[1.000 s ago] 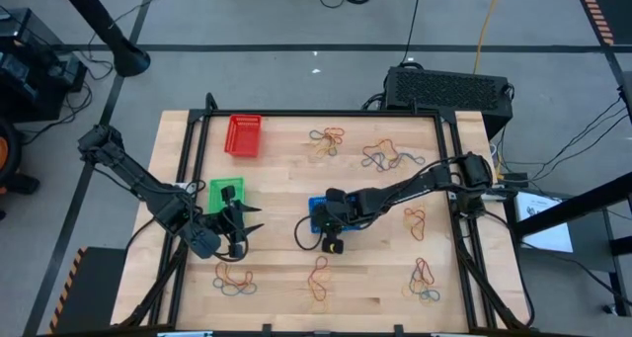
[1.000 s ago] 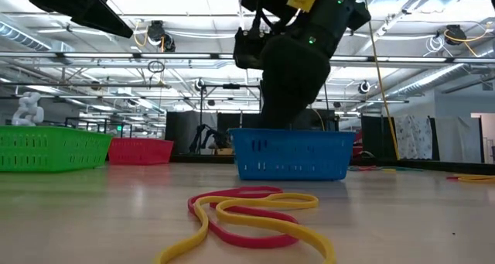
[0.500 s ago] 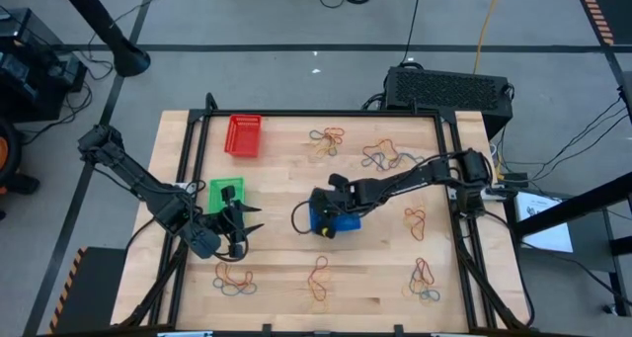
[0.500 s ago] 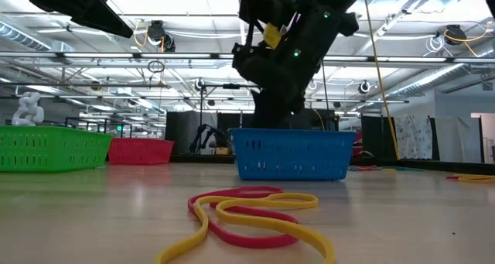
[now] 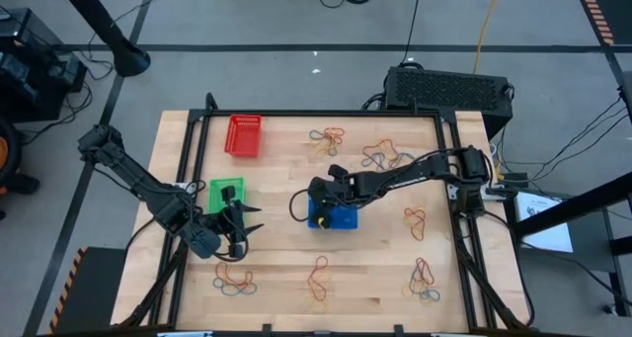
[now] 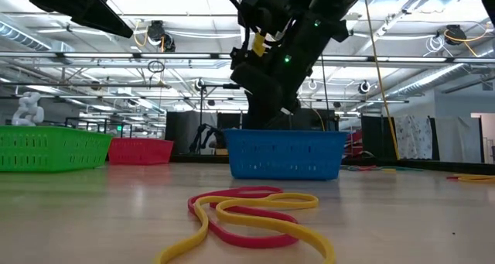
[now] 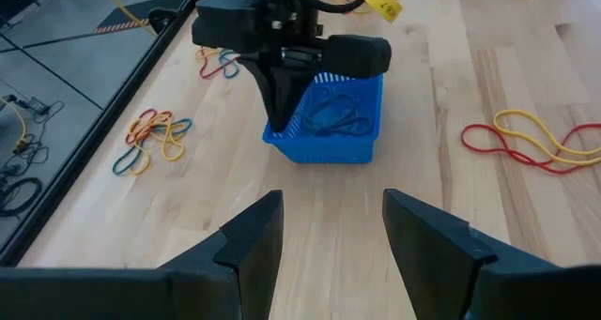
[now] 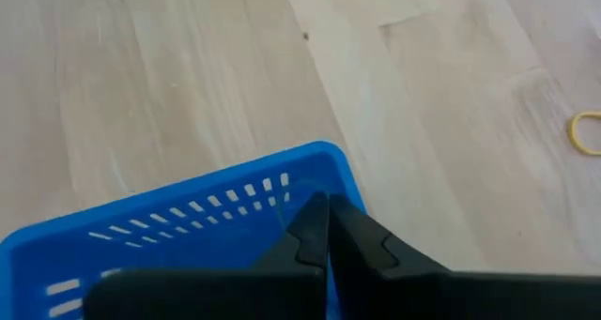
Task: Sort rubber bands into baskets
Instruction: Put the blue rubber band into the blue bin
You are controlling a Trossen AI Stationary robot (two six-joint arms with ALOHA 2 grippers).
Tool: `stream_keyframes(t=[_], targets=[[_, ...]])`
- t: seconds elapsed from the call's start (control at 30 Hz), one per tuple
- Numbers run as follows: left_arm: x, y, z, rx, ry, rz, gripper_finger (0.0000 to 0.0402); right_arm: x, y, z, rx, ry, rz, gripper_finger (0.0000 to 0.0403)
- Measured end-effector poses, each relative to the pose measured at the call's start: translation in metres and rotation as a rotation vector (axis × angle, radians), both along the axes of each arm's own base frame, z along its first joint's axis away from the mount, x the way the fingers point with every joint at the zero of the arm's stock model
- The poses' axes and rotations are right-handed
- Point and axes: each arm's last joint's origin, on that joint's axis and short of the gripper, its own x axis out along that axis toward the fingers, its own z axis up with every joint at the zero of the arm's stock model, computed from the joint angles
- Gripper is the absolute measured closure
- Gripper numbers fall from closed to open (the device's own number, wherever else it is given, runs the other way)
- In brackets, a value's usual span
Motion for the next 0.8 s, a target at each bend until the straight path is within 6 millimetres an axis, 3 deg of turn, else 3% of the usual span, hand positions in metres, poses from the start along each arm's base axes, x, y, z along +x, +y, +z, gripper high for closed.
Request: stream_keyframes(t=[0.43,0.8], targets=[[0.0,-0.001,0.0,-0.021,0.011,-0.017,0.021,-0.01,0.019,-0.006,0.069,0.119,0.074,0.0402],[0.0,-0.003,-0.001,-0.069,0.034,-0.064,0.021,-0.023,0.021,0.022,0.128,0.101,0.077,0.0339]])
